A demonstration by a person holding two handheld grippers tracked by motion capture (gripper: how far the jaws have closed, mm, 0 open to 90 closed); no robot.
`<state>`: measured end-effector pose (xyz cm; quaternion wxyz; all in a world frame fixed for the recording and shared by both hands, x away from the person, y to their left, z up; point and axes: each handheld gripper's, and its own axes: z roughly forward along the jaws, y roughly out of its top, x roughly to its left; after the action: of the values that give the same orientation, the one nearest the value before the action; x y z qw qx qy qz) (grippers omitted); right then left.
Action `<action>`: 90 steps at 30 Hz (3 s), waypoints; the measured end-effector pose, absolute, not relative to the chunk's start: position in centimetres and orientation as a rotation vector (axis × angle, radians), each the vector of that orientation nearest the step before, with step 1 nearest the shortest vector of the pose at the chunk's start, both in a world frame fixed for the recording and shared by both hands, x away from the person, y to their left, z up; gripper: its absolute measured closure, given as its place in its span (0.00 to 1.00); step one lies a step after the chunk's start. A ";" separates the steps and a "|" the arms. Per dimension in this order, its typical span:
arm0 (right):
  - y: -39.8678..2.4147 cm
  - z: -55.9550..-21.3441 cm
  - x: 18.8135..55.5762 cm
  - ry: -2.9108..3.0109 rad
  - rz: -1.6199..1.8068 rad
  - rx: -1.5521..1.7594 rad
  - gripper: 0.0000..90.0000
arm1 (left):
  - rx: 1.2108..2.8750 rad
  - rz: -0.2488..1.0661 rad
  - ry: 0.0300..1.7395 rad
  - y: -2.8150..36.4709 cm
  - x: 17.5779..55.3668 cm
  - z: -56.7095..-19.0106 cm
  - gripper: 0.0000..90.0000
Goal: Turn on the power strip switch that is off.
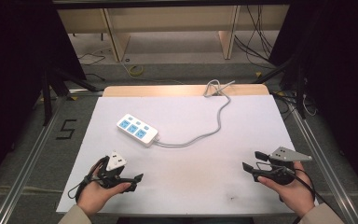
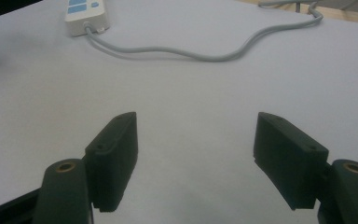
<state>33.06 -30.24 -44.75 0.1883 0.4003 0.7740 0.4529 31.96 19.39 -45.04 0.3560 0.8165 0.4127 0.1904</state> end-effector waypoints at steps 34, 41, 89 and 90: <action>-30.0 -44.8 33.0 2.189 1.253 1.126 0.35 | 2.139 0.516 1.090 18.8 32.6 -42.9 1.00; -29.9 -44.8 33.0 2.192 1.254 1.121 0.35 | 2.137 0.525 1.100 18.9 33.1 -42.6 1.00; -29.8 -44.9 33.0 2.199 1.248 1.119 0.35 | 2.141 0.560 1.161 18.4 38.1 -41.4 1.00; -29.8 -44.9 33.0 2.199 1.248 1.120 0.35 | 2.139 0.562 1.165 18.4 38.2 -41.4 1.00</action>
<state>32.99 -29.79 -44.88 0.1868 0.3978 0.7812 0.4433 38.22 18.40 -41.39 0.3156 0.8120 0.4423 0.2132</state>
